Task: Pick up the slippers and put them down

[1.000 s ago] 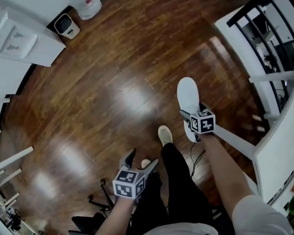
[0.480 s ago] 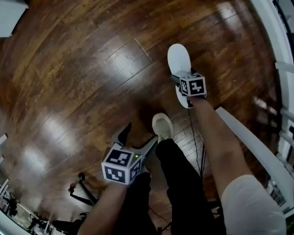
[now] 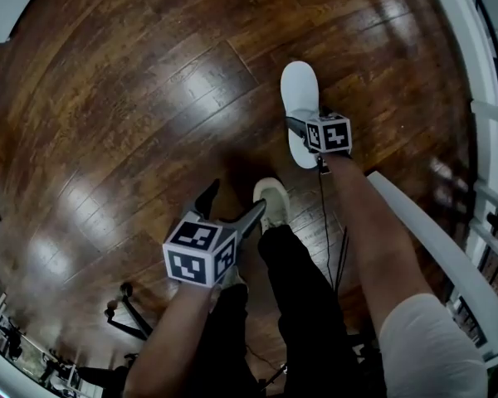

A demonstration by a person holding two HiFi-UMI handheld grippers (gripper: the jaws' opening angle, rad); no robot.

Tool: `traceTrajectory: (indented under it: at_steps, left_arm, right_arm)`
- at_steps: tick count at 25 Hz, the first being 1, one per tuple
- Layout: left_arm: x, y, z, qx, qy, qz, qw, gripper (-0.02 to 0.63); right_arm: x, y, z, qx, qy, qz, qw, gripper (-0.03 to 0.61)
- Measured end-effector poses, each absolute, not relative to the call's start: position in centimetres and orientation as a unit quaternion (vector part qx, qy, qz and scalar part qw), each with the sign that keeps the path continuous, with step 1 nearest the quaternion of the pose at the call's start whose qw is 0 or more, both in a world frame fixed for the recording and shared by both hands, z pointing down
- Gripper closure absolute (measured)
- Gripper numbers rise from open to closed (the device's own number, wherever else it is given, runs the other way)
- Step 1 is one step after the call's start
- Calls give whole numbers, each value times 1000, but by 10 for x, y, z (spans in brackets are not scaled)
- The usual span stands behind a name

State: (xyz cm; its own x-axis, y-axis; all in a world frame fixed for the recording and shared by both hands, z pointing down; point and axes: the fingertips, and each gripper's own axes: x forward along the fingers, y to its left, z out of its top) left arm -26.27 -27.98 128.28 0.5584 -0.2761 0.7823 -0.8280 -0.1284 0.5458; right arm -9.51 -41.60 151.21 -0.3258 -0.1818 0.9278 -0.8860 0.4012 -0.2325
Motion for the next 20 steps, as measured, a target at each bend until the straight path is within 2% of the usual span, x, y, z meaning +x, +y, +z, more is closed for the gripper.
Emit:
traceTrajectory:
  at_steps: [10,20]
  left_arm:
    - [-274,-278,1167,711,-390,263,523,195]
    - [-287,-248,946,738,-378,288,479,195]
  right_arm:
    - [-105,-402,1367,370,-709,390,457,51]
    - [-103,-332,1101,375,-722,386,435,61]
